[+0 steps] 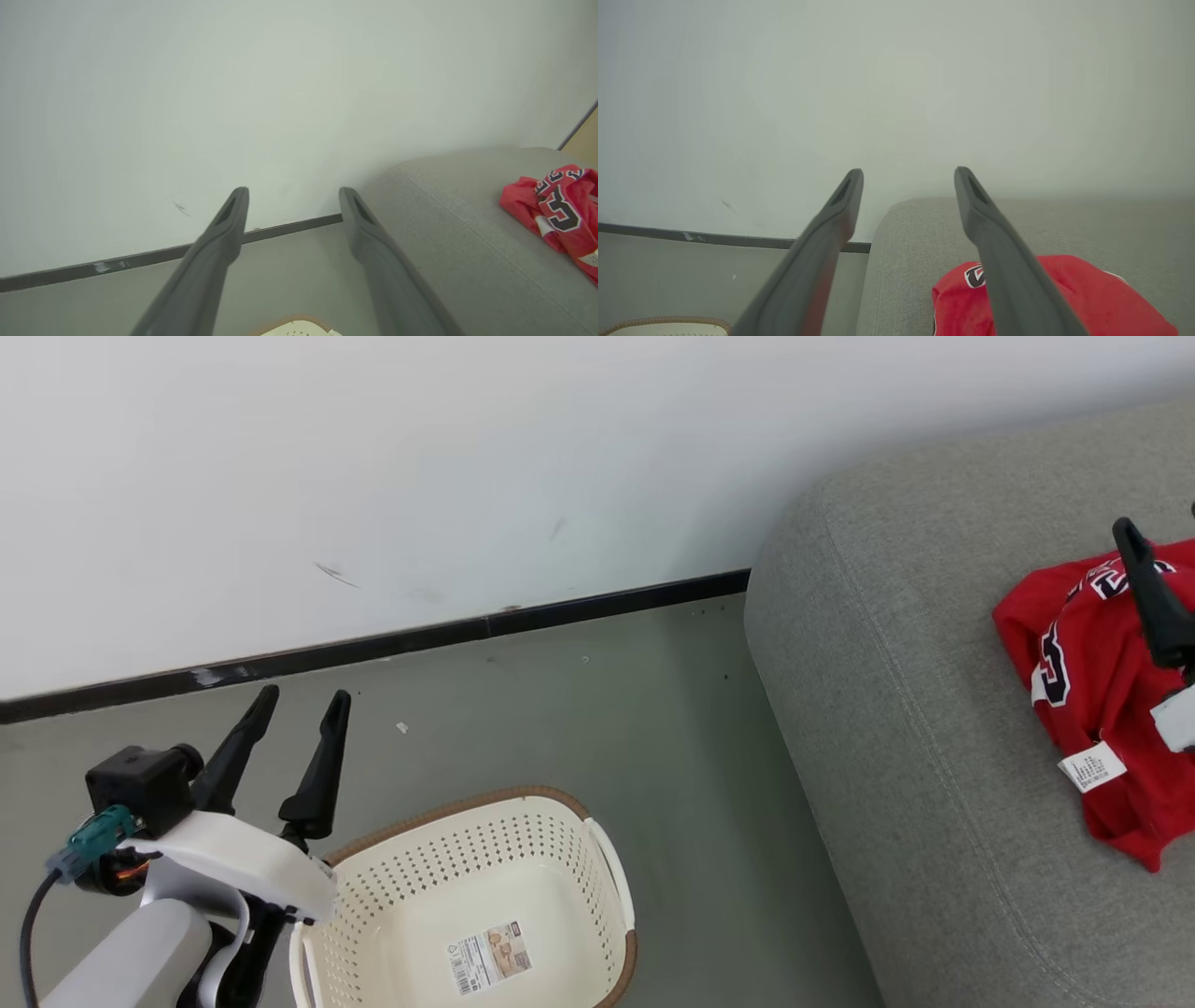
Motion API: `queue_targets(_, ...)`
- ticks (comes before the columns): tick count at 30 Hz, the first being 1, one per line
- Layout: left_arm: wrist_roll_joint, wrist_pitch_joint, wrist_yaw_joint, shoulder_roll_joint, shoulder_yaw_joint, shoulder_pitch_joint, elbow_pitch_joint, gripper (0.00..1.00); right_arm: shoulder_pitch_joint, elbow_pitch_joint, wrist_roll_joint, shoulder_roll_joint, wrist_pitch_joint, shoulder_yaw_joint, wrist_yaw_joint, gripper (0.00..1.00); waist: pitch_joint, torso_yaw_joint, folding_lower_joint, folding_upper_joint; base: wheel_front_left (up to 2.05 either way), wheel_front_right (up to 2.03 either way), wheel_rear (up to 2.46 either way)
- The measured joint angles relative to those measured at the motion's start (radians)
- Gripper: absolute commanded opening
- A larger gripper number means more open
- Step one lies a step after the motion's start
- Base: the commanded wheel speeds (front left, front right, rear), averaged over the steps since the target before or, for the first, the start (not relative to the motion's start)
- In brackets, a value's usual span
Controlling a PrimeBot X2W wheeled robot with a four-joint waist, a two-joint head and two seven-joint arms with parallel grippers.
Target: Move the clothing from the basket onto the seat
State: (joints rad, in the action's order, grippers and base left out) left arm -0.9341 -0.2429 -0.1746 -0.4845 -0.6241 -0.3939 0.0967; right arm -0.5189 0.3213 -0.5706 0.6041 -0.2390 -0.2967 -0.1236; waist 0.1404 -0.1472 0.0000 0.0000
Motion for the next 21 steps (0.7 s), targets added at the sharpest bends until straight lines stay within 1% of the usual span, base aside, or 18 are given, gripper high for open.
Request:
queue_targets(8,-0.023,-0.005,-0.022,-0.001,0.065,0.081,0.018,1.00,0.093,0.005,0.009,-0.070,-0.009,0.036,0.000,1.00,-0.035,0.056,0.0000,0.0000,0.00,0.00,0.00)
queue_targets(13,-0.022,-0.007,-0.036,0.010,0.091,0.121,0.024,1.00,0.167,-0.013,0.019,-0.116,-0.009,0.047,0.000,1.00,-0.054,0.088,0.0000,0.0000,0.00,0.00,0.00)
queue_targets(16,-0.019,-0.007,-0.045,0.040,0.140,0.144,0.023,1.00,0.213,-0.036,0.035,-0.151,-0.009,0.047,0.000,1.00,-0.064,0.105,0.0000,0.0000,0.00,0.00,0.00)
queue_targets(21,0.016,-0.007,-0.052,0.070,0.189,0.170,0.015,1.00,0.275,-0.102,0.063,-0.206,-0.009,0.079,0.000,1.00,-0.079,0.129,0.0000,0.0000,0.00,0.00,0.00)
